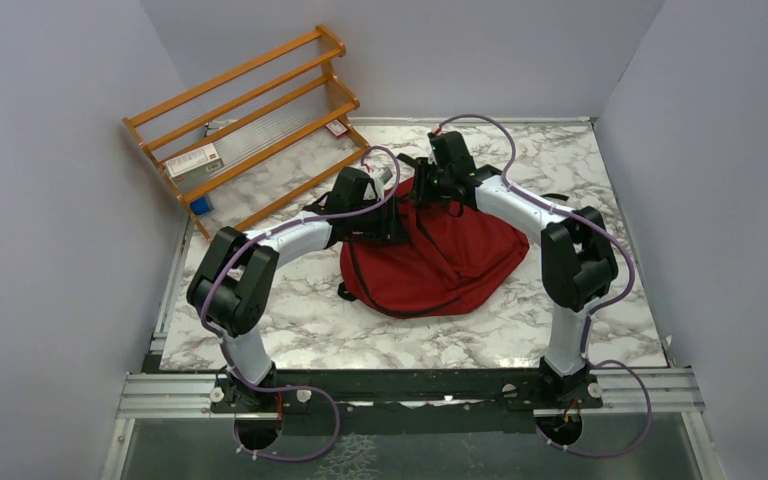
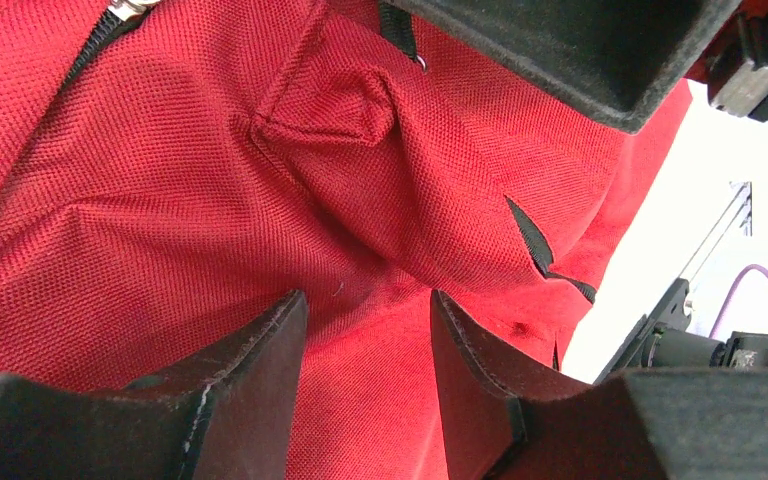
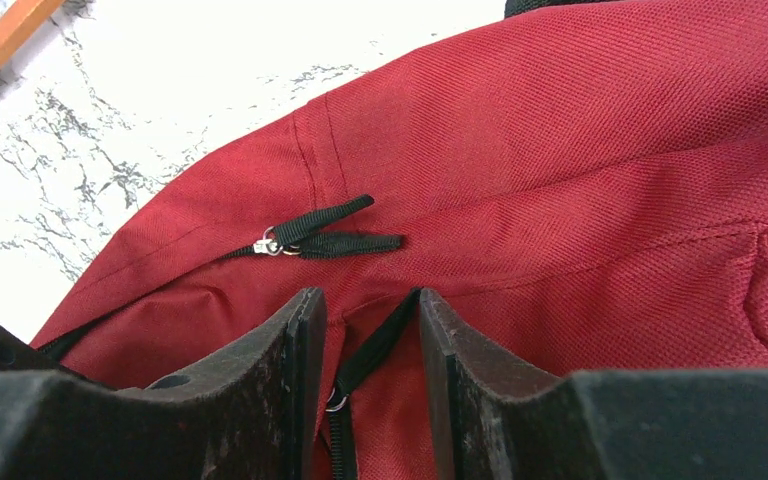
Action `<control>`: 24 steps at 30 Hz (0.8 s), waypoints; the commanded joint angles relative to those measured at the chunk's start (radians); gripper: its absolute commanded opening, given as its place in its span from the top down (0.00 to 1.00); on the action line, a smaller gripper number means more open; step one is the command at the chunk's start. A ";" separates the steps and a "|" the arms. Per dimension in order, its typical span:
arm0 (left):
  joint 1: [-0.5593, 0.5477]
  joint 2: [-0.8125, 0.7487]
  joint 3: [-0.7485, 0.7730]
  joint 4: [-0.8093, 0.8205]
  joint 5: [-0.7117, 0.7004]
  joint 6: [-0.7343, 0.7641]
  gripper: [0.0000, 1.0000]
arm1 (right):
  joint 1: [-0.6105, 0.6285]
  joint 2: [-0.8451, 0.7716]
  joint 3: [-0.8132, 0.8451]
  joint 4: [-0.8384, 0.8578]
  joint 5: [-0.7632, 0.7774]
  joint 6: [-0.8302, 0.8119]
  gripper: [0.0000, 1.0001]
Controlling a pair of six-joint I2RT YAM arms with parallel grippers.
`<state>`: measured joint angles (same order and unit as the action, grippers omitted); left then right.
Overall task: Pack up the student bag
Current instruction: Zip the student bag at the center of the board.
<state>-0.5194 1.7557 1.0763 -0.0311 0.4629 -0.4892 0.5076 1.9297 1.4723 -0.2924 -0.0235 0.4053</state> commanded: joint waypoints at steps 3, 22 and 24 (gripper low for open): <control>-0.004 -0.013 -0.003 0.028 -0.013 0.012 0.50 | -0.010 0.034 0.020 -0.005 -0.038 0.019 0.56; -0.004 -0.011 0.001 0.023 -0.016 0.016 0.51 | -0.021 -0.001 -0.040 0.105 -0.099 0.027 0.94; -0.004 -0.014 0.004 0.018 -0.023 0.019 0.51 | -0.021 -0.022 -0.059 0.135 -0.104 0.023 0.98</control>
<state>-0.5194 1.7557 1.0756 -0.0307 0.4625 -0.4885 0.4931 1.9614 1.4540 -0.2493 -0.0868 0.4339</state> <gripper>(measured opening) 0.495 0.070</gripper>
